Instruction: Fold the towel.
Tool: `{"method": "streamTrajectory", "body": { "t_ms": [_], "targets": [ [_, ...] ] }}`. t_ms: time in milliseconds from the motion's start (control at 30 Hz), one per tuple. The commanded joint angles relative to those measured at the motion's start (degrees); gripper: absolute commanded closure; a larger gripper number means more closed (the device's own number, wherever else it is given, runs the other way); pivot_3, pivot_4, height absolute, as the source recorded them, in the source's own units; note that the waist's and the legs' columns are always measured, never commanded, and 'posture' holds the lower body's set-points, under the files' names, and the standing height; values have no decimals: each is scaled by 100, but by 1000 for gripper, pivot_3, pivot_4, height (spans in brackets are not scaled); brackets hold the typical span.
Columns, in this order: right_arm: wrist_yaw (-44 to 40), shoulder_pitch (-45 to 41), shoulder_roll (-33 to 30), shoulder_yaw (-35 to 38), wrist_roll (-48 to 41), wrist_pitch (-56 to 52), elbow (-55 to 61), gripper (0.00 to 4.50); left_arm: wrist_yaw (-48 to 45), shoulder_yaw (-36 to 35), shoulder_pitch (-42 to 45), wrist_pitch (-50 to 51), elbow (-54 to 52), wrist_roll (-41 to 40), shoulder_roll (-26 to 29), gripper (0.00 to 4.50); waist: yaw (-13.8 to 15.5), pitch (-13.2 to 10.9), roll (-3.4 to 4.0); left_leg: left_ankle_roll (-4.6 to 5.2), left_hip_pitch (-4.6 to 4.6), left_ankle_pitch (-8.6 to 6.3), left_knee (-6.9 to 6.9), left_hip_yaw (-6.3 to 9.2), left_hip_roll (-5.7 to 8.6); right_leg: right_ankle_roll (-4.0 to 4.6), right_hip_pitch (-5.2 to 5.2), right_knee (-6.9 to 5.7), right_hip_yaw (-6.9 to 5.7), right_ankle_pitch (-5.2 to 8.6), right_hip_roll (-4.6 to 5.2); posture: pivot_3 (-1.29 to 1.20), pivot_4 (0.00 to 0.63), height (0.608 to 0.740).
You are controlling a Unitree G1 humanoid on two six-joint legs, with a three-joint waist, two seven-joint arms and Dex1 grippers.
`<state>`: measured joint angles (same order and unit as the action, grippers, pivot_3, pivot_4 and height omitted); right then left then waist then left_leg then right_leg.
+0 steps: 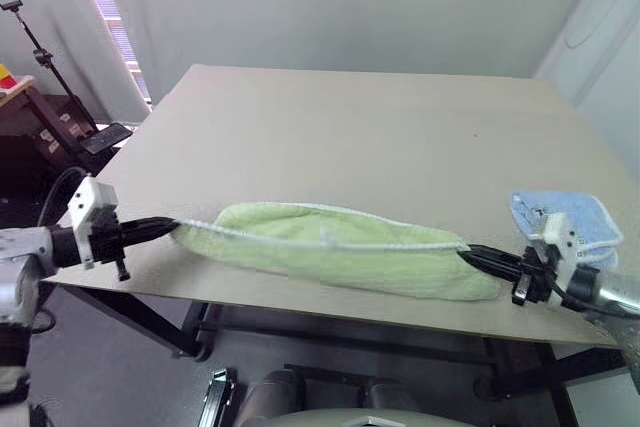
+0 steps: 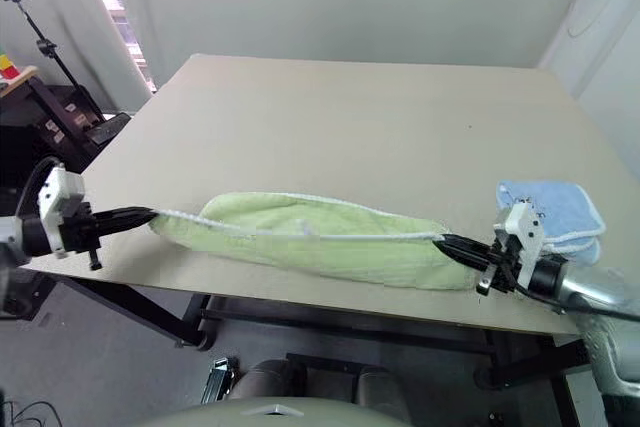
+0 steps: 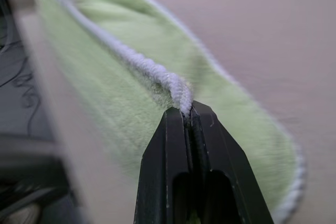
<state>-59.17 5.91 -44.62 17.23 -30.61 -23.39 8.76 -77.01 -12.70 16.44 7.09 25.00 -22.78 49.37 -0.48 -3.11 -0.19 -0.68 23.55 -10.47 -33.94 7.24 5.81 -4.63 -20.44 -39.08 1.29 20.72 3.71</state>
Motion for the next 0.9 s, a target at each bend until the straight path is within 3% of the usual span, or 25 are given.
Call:
{"method": "streamTrajectory", "body": {
  "t_ms": [33, 367, 667, 767, 833, 900],
  "targets": [
    [106, -569, 113, -193, 123, 101, -434, 4500, 191, 159, 709, -315, 749, 244, -245, 4474, 2, 0, -1, 0, 0, 0, 3, 1, 0, -13, -2, -1, -4, -7, 0, 0, 0, 740],
    [753, -1695, 675, -607, 811, 489, -2077, 4500, 908, 337, 2325, -1383, 3113, 864, -1044, 4474, -13, 8, -17, 2, -4, 2, -18, 2, 5, -61, 6, -9, -5, -34, -5, 0, 0, 740],
    [1034, -1914, 1068, -724, 984, 612, -2382, 4500, 1058, 388, 2631, -1715, 3945, 1125, -1442, 4474, -42, 12, -22, 2, -5, 3, -28, 3, 7, -69, 4, -30, -4, -39, -6, 0, 0, 740],
    [967, -1920, 1072, -696, 677, -15, -2160, 4500, 1030, 438, 2583, -1747, 3989, 1189, -1473, 3802, -32, 13, -24, 2, -6, 4, -29, 5, 7, -69, 3, -34, -5, -40, -7, 0, 0, 740],
    [1049, -1979, 1065, -662, 653, -199, -2194, 4500, 1138, 439, 2583, -1780, 4023, 1227, -1482, 3121, -29, 13, -25, 1, -6, 4, -29, 5, 6, -68, 3, -34, -4, -40, -7, 0, 0, 740],
    [975, -1979, 1027, -672, 609, -324, -2185, 3984, 1176, 395, 2596, -1774, 4055, 1216, -1484, 2365, -28, 13, -25, 2, -6, 4, -31, 5, 7, -67, 4, -34, -4, -41, -7, 0, 0, 740]
  ]
}}
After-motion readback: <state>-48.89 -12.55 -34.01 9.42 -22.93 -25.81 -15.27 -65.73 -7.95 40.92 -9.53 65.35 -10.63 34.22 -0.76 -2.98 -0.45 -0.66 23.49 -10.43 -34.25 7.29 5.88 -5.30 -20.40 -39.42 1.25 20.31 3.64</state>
